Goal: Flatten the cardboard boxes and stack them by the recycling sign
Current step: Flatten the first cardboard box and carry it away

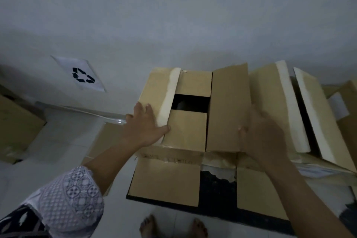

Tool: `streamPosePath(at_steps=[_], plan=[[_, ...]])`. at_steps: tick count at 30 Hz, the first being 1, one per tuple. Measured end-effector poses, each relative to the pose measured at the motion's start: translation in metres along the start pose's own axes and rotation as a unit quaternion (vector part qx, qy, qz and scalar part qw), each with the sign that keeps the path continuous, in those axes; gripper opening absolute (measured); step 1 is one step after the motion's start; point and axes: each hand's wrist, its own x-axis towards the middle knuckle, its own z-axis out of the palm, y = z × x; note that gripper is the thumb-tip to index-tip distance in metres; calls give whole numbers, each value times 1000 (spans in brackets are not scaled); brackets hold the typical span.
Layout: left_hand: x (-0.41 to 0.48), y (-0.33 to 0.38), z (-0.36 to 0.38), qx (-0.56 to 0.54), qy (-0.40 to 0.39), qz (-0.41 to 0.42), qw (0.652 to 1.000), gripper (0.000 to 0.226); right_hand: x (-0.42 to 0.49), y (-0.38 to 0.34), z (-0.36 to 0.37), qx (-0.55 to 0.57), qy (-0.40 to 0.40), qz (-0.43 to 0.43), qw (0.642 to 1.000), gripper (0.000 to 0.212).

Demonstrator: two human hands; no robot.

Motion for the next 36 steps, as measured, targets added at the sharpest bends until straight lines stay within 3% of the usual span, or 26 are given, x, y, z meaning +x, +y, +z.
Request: streamPosePath(at_steps=[2, 6, 10, 13, 15, 18, 19, 22, 25, 27, 28, 30, 31, 33, 34, 36], plan=[[1, -6, -3, -30, 3, 6, 1000, 106, -5, -16, 5, -139, 4, -49, 989, 64], [-3, -18, -29, -161, -17, 27, 986, 91, -5, -58, 14, -216, -54, -167, 960, 75], [-11, -42, -56, -391, -59, 3, 919, 46, 24, -74, 27, -261, -121, -152, 946, 92], [-7, -77, -74, -454, -13, -79, 887, 57, 38, -78, 44, -232, -200, -175, 936, 96], [-8, -98, -83, -446, 19, -85, 891, 44, 43, -78, 54, -210, -225, -182, 934, 101], [-4, -129, -76, -351, 74, -110, 927, 27, 50, -79, 60, -189, -213, -178, 942, 106], [-3, -137, -70, -319, 69, -124, 937, 29, 52, -79, 62, -183, -201, -174, 946, 105], [14, -155, -42, -184, 29, -117, 976, 79, 60, -78, 66, -111, -157, -162, 968, 81], [20, -133, -15, -94, 79, -21, 992, 64, 63, -70, 59, 42, -162, -138, 976, 57], [18, -116, -6, -153, 72, 65, 983, 40, 59, -66, 42, 128, -175, -142, 966, 58], [14, -111, -9, -230, 52, 79, 969, 28, 55, -64, 30, 176, -194, -136, 956, 68], [14, -105, -24, -390, 14, 45, 920, 12, 49, -60, 9, 264, -262, -121, 921, 84], [11, -105, -34, -440, -6, 40, 897, 13, 48, -57, 1, 287, -295, -118, 904, 88], [3, -102, -56, -472, -68, 59, 877, 45, 44, -51, -7, 274, -359, -124, 883, 86], [-3, -101, -64, -456, -103, 79, 880, 58, 41, -48, -5, 232, -390, -126, 882, 81], [-16, -94, -74, -373, -175, 118, 904, 57, 36, -40, 3, 98, -409, -177, 890, 75]])
